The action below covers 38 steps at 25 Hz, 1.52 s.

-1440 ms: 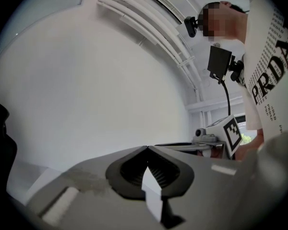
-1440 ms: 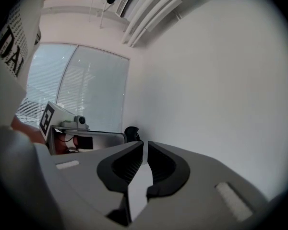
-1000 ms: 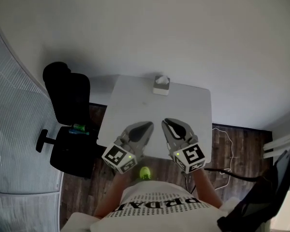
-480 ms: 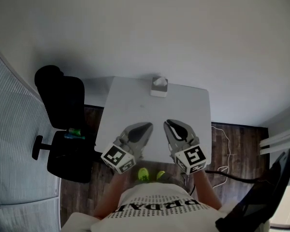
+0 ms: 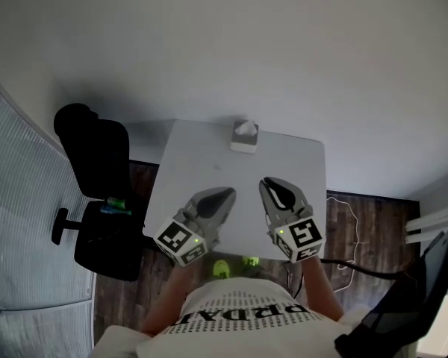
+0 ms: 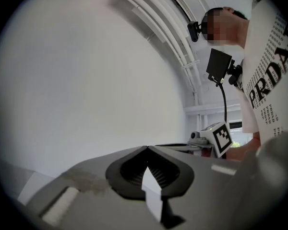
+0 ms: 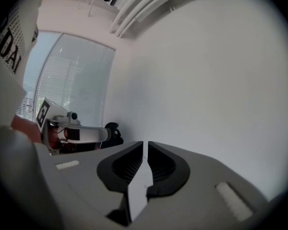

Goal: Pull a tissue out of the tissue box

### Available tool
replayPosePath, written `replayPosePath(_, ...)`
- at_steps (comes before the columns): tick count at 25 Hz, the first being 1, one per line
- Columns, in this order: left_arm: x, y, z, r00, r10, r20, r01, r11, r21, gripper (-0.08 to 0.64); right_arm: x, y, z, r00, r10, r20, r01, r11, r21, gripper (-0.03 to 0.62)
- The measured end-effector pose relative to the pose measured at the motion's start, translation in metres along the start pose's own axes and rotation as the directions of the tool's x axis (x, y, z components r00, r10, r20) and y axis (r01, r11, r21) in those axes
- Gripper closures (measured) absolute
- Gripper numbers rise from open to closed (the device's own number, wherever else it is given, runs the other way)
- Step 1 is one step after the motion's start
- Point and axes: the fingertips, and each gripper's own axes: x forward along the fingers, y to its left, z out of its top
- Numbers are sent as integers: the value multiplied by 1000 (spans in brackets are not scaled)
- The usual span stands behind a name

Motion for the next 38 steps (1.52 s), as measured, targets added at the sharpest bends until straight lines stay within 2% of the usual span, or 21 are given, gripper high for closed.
replayPosePath(12,80,6,0,1000,22,-20,-22,1000,8,569,9,-74,-3,999,36,-5,-36,999,28,565)
replayPosePath(26,113,31,-12,993,113,-38,-114,993,-19,569,48,-95,-10,987,163,-14,-162,986,50,565)
replayPosePath(33,110,43,-12,996,76,-38,-77,996,-38,569,65,-89,-7,990,143,-8,-143,989,42,565)
replayPosePath(38,112,62,5,999,35,-36,-36,999,-17,569,80,-88,0,995,104,3,-104,993,52,565)
